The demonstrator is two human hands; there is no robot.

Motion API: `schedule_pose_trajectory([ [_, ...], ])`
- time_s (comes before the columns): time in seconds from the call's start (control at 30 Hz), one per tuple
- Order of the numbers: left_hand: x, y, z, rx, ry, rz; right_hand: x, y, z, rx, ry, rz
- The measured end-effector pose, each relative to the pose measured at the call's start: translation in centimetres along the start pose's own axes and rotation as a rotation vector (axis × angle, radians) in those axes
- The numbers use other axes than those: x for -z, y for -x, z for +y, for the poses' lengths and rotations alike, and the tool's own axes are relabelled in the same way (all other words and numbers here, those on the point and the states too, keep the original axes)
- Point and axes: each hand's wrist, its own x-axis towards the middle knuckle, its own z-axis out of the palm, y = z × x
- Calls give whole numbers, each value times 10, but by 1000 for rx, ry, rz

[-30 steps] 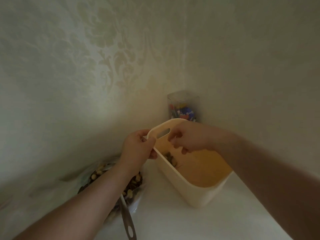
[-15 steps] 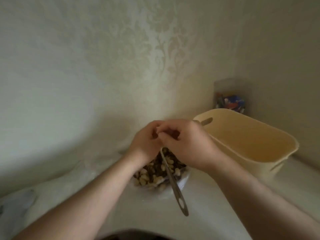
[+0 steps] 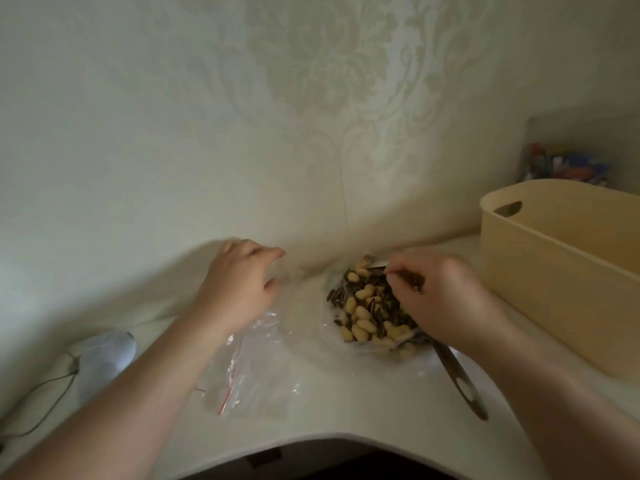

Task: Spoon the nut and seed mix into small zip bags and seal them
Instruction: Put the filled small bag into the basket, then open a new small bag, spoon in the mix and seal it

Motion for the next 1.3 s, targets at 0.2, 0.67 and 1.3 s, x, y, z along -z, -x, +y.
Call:
schedule_pose_trajectory([
  [0.2,-13,-4,3,10,108,190,0,-1,5,-22,-25,22],
  [0.67,11,-3,13,-81,246,7,4,-1,1,-47,-36,0],
  [1.3,52,64,30,-149,239,72,-13,17,-38,222,-39,-79],
])
